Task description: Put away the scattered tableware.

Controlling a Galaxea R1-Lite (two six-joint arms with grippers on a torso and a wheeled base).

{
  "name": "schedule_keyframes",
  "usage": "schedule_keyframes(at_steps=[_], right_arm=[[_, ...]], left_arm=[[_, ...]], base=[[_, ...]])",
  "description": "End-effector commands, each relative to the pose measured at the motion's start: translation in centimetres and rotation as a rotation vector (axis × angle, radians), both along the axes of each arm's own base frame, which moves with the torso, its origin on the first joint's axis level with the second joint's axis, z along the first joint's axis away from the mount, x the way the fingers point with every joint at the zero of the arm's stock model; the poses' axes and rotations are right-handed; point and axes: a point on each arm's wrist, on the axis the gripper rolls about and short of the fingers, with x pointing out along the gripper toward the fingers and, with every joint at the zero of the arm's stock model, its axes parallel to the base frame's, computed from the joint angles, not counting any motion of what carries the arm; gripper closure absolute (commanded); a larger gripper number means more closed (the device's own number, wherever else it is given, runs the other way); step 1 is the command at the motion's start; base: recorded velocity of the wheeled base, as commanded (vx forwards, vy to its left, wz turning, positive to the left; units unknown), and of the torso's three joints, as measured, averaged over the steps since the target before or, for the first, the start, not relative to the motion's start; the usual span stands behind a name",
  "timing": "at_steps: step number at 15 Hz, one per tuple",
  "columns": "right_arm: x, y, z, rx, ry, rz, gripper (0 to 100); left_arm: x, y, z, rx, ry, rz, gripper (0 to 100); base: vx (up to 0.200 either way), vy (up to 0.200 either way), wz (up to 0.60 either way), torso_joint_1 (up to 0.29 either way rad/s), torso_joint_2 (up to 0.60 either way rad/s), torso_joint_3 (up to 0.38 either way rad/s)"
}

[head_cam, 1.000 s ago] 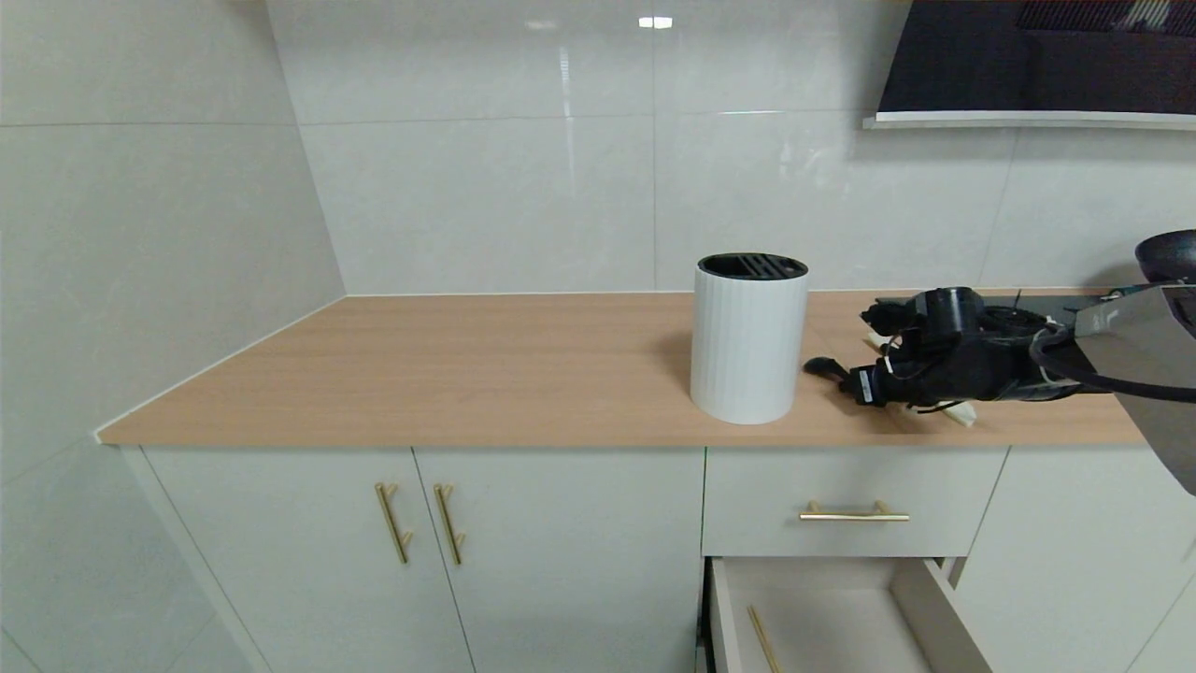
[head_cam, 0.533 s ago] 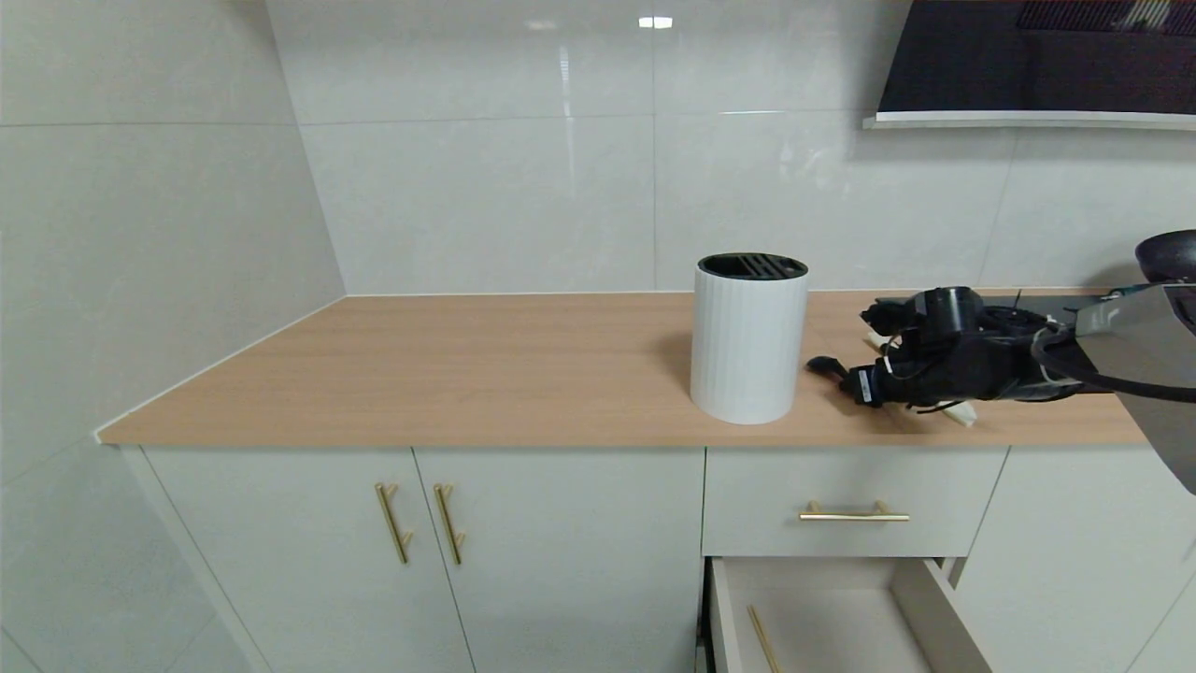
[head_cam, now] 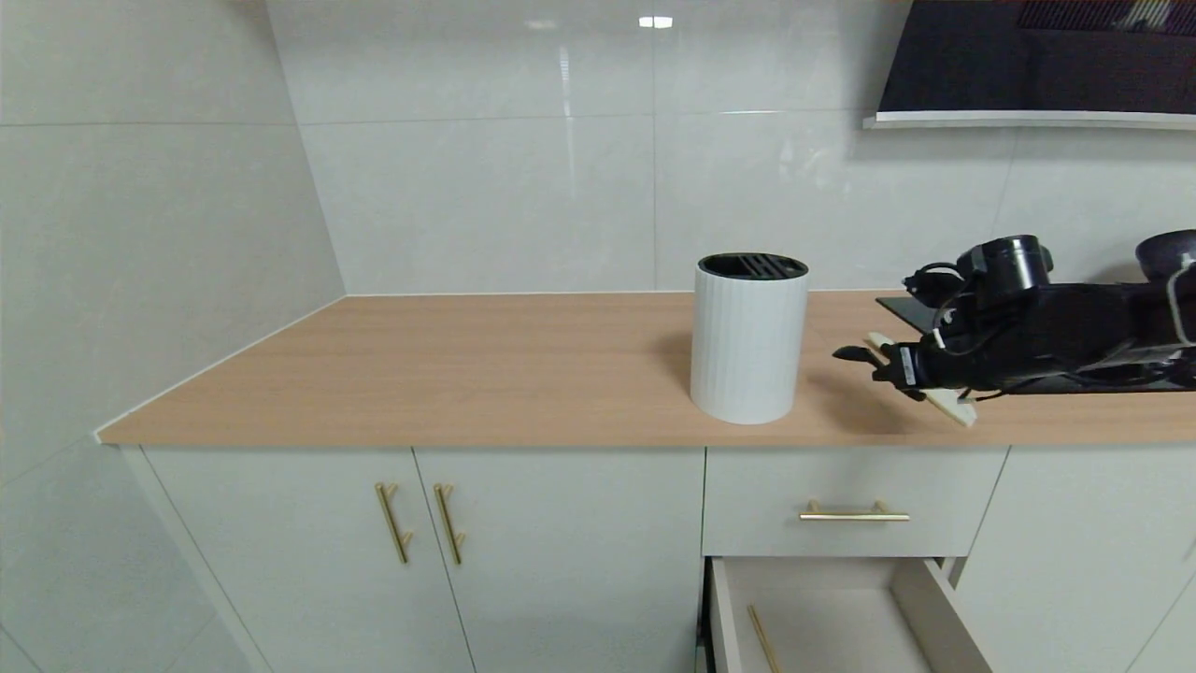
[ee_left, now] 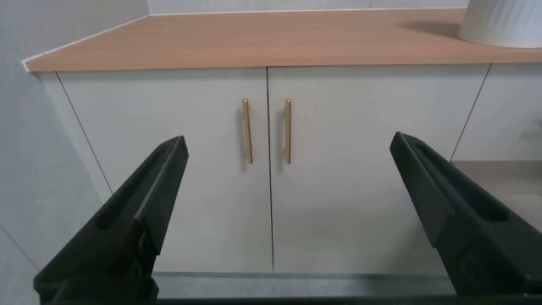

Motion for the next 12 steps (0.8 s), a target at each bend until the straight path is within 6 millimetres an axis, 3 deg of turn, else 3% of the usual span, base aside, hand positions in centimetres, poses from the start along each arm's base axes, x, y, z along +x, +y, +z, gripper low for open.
schedule_keyframes(at_steps=[1,5,7,9,12], right_arm=[[-8.1,-0.2,3.6,0.0,-0.011,0.006,100],[-14.2,-0.6,2.5,-0.055,0.041,-0.032,100],[-16.1,-0.8,3.0,-0.093,0.012,-0.03,100],[-17.5,-0.8,2.8,-0.096,0.012,-0.025,100],[-18.0,0.1,2.3,-0.115,0.023,0.002,100]], left_arm=[[0.0,0.0,0.0,-0.001,-0.001,0.0,0],[0.0,0.0,0.0,-0.001,-0.001,0.0,0],[0.0,0.0,0.0,-0.001,-0.001,0.0,0],[0.0,0.0,0.0,-0.001,-0.001,0.0,0],[0.0,0.0,0.0,-0.001,-0.001,0.0,0]], base=[[0.0,0.0,0.0,0.0,0.0,0.0],[0.0,0.0,0.0,0.0,0.0,0.0],[0.0,0.0,0.0,0.0,0.0,0.0],[0.0,0.0,0.0,0.0,0.0,0.0],[0.0,0.0,0.0,0.0,0.0,0.0]])
